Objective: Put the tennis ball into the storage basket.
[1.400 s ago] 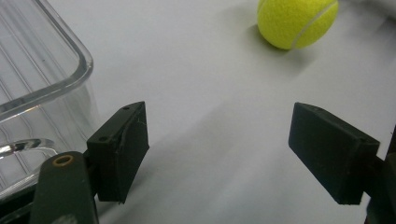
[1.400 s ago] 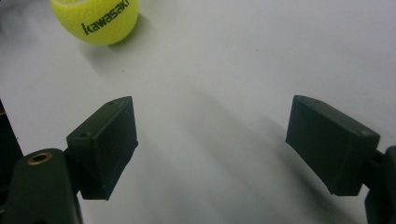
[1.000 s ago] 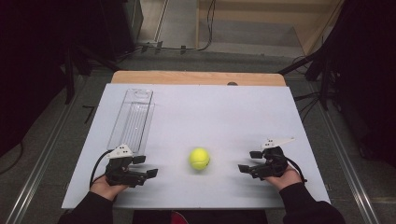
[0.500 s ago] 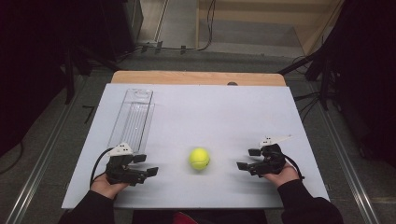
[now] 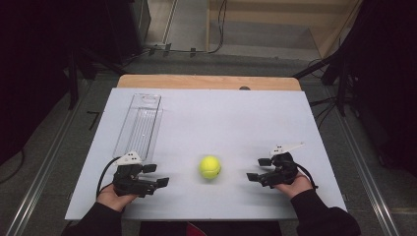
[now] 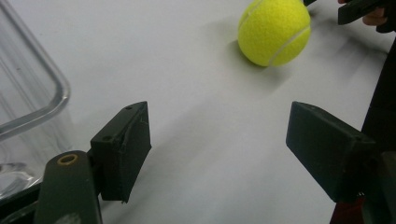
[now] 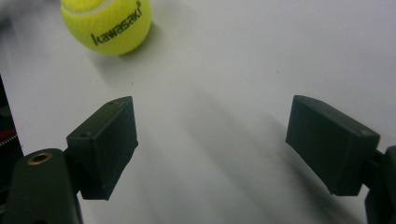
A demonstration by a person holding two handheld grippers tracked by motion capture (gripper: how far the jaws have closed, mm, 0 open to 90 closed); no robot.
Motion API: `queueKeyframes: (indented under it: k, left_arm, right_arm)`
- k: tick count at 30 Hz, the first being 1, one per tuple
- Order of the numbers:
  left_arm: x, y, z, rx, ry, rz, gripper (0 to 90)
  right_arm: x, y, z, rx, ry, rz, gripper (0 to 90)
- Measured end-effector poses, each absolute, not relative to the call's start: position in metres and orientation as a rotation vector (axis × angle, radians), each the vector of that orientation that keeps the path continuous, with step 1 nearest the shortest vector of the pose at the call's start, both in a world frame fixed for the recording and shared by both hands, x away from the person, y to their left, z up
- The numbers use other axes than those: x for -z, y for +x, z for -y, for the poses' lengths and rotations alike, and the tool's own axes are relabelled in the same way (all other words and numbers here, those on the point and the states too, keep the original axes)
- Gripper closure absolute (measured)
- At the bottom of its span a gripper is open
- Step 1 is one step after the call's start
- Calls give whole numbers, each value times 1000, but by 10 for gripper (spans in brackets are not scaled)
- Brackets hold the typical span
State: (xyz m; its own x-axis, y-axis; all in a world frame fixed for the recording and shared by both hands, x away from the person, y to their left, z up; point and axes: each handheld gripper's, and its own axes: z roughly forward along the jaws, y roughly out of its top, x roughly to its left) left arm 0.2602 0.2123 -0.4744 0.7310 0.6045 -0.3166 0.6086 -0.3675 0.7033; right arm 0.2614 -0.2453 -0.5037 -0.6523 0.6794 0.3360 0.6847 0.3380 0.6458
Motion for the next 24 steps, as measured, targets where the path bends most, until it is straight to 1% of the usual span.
queueKeyframes:
  k: [8,24]
  left_arm:
    - [473,256,-212,-11,2062,-920,226]
    - [476,255,-215,-22,2080,-927,224]
  right_arm:
    - [501,258,249,1277,-1302,2547,147]
    - [502,262,252,1255,-1319,2549,147]
